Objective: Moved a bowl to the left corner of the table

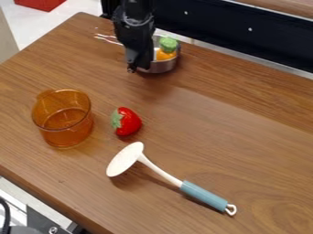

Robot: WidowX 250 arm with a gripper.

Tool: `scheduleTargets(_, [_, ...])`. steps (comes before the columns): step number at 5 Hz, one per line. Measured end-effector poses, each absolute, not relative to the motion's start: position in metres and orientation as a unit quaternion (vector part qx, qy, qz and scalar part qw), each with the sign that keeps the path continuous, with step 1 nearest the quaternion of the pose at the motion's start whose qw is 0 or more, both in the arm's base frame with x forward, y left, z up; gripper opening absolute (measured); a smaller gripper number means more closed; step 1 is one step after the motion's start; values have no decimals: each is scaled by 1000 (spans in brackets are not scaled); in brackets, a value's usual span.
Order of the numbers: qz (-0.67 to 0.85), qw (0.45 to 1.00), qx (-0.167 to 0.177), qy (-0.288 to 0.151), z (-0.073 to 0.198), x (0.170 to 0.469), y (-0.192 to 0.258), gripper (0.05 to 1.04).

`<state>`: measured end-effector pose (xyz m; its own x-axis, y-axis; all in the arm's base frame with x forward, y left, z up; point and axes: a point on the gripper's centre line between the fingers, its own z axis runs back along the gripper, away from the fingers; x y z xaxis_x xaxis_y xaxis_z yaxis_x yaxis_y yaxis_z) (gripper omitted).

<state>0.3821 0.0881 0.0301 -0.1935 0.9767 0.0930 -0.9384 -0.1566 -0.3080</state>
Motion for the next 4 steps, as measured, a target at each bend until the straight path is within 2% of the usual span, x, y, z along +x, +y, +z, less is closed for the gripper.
scheduleTargets(1, [762, 625, -70, -155, 30, 385, 85, 67])
scheduleTargets(2, [777, 607, -78, -147, 30, 384, 87, 195])
scheduleTargets(3, [775, 613, -69, -133, 29, 379, 90, 415])
scheduleTargets(4, [774, 617, -67, -128, 38, 374, 96, 712])
